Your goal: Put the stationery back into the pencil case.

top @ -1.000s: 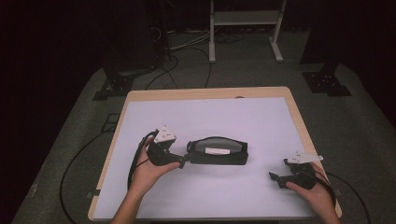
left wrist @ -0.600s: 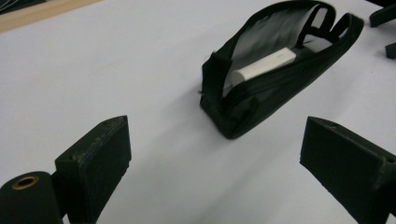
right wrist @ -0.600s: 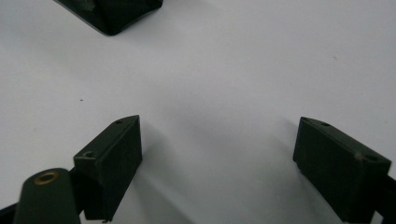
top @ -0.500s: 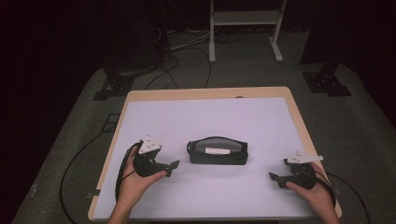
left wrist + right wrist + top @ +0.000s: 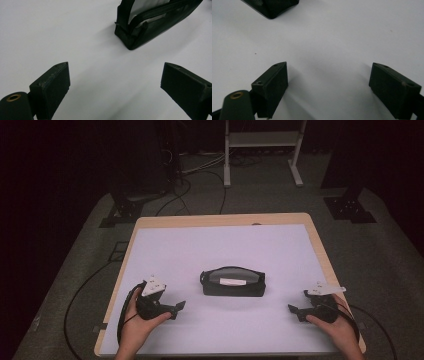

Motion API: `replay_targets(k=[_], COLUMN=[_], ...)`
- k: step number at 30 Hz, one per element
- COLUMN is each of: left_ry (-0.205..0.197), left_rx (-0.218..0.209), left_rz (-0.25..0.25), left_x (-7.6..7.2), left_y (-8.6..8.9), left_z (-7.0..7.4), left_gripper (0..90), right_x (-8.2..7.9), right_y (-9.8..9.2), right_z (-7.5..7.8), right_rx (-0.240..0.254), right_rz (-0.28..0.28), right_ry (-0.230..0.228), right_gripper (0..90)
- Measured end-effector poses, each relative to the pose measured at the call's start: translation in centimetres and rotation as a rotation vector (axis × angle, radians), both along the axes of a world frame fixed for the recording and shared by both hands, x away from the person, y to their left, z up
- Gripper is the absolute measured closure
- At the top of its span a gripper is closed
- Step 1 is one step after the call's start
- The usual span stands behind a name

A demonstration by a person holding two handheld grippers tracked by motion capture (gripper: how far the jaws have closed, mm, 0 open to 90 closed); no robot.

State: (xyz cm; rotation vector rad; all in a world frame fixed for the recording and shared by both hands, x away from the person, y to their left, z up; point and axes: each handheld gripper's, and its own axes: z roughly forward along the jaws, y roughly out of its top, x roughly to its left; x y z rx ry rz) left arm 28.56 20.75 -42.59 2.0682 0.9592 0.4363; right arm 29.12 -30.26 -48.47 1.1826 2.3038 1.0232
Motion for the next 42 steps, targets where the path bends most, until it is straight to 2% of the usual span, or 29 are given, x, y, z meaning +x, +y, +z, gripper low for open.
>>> replay_targets(k=[9, 22, 27, 28, 29, 35, 42], left_ry=[-0.002, 0.022, 0.034, 0.052, 0.052, 0.065, 0.074], left_rx=[0.005, 0.005, 0.023, 0.026, 0.026, 0.030, 0.067], left_rz=[0.030, 0.100, 0.123, 0.137, 0.137, 0.164, 0.174], left_x=[-0.7, -1.7, -1.9, -2.0, -2.0, -2.1, -2.6], left_y=[1.3, 3.7, 4.3, 4.6, 4.6, 5.0, 5.5], left_z=[-0.6, -2.0, -2.6, -2.9, -2.9, -3.6, -4.5], left_gripper=[8.2, 8.2, 8.2, 4.5, 1.7, 2.0, 2.0], right_x=[0.0, 0.0, 0.0, 0.0, 0.0, 0.0, 0.0], right_y=[0.0, 0.0, 0.0, 0.0, 0.0, 0.0, 0.0], right_z=[0.0, 0.0, 0.0, 0.0, 0.0, 0.0, 0.0], right_rx=[0.000, -0.001, 0.000, 0.000, 0.000, 0.000, 0.000], right_rz=[0.000, 0.000, 0.000, 0.000, 0.000, -0.001, 0.000], right_ry=[0.000, 0.000, 0.000, 0.000, 0.000, 0.000, 0.000], right_gripper=[14.5, 14.4, 14.4, 14.5, 14.5, 14.5, 14.5])
